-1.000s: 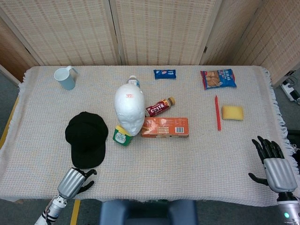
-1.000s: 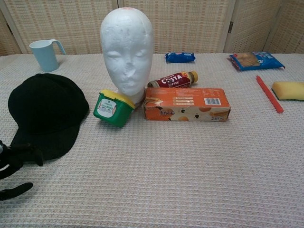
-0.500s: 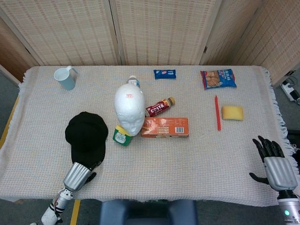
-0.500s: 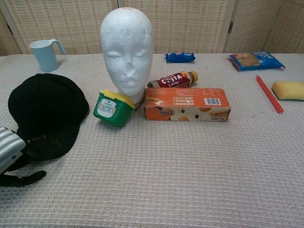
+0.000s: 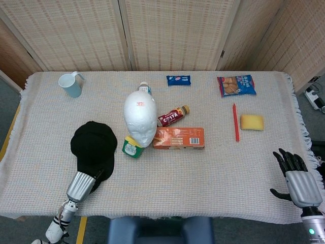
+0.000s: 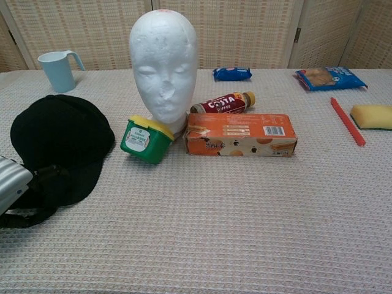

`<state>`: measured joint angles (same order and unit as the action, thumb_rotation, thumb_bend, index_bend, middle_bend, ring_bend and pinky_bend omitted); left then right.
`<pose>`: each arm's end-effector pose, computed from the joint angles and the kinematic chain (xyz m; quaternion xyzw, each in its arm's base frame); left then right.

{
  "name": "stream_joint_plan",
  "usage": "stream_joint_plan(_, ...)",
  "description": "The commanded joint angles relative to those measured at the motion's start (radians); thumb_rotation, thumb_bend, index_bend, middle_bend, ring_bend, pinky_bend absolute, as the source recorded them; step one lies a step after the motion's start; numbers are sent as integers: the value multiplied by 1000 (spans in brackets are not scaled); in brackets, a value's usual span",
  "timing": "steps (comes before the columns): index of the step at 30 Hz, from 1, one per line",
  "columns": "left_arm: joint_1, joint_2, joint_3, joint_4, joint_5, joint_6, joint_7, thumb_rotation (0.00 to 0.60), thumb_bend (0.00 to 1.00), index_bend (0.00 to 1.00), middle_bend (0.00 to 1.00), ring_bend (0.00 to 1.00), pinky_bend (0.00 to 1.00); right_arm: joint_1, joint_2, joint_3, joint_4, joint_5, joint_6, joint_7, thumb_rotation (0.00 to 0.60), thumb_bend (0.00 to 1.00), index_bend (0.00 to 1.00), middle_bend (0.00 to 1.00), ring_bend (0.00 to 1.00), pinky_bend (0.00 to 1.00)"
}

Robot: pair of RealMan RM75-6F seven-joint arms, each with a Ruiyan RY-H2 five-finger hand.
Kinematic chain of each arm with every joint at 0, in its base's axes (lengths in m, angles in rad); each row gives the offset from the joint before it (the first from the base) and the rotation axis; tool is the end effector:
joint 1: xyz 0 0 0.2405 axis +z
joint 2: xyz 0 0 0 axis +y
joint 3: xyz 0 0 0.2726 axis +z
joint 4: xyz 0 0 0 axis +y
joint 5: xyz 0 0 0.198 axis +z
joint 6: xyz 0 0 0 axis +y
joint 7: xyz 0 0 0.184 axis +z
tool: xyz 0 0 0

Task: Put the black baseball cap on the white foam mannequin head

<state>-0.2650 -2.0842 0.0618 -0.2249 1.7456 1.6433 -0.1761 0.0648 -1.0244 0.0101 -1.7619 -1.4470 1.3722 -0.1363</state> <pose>-0.2890 0.2607 -0.0509 -0.7317 -0.1750 -0.4258 0.5026 -0.3219 -0.2026 0.1718 0.6227 -0.4236 0.3052 0.5828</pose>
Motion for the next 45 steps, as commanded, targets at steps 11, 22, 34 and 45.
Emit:
stream_joint_plan(11,-3,-8,5,30,-33,-15,13,600,414,456,1000,1000,1000,1,15,-7,-11,-10,-3,12,600,54,0,0,0,0)
stream_joint_plan(22,-16,4,-18,28,-71,40,-16,600,489,660,1000,1000,1000,4,27,-16,-18,-21,-13,18,600,53,0,0,0,0)
stream_joint_plan(34,-80,66,-96,-5,-140,171,-75,600,462,734,1000,1000,1000,8,34,-27,-23,-36,-22,23,600,53,0,0,0,0)
stream_joint_plan(45,-187,154,-179,-97,-184,279,-34,600,484,744,1000,1000,1000,17,44,-30,-26,-34,-43,41,600,53,0,0,0,0)
